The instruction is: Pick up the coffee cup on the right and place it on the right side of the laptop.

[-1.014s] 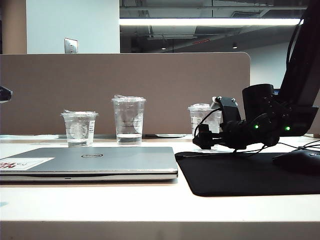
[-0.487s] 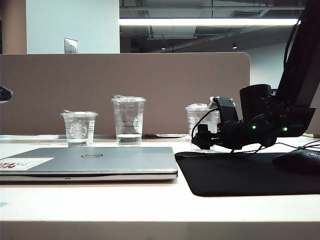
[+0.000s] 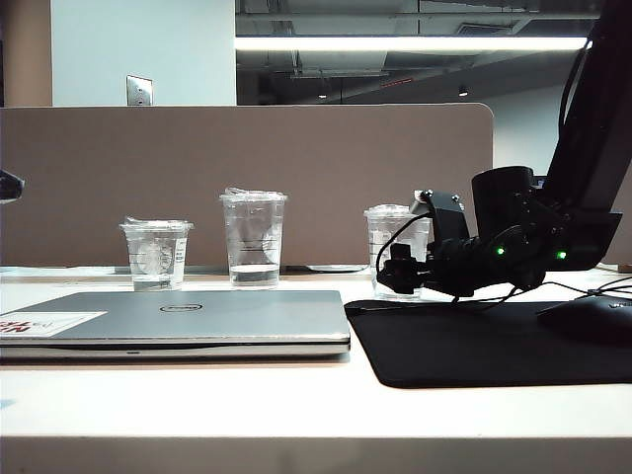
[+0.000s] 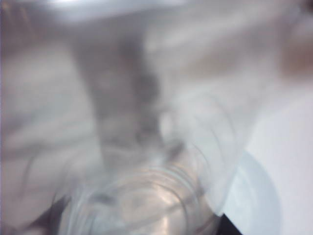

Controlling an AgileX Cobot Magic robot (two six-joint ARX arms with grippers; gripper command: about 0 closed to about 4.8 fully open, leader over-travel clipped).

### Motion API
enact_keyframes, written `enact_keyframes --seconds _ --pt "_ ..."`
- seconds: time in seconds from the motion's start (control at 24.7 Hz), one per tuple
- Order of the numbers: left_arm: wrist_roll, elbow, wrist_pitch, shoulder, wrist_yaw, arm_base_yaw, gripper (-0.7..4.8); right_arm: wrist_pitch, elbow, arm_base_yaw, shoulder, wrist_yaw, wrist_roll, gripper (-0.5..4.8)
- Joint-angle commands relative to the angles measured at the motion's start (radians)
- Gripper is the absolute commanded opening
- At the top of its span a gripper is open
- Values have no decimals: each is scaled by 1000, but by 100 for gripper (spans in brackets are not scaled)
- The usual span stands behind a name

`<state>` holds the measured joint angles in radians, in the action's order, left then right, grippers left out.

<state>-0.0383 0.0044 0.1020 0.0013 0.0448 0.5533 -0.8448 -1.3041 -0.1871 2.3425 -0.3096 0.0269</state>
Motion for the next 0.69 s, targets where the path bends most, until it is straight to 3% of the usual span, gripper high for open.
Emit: enact_keyframes --seconds 0.04,0.69 --pt "4 3 -6 0 3 -1 -5 -20 2 -1 -33 -30 10 355" --pt "4 3 -6 0 3 -1 -5 -109 290 -2 -329 -23 -27 355"
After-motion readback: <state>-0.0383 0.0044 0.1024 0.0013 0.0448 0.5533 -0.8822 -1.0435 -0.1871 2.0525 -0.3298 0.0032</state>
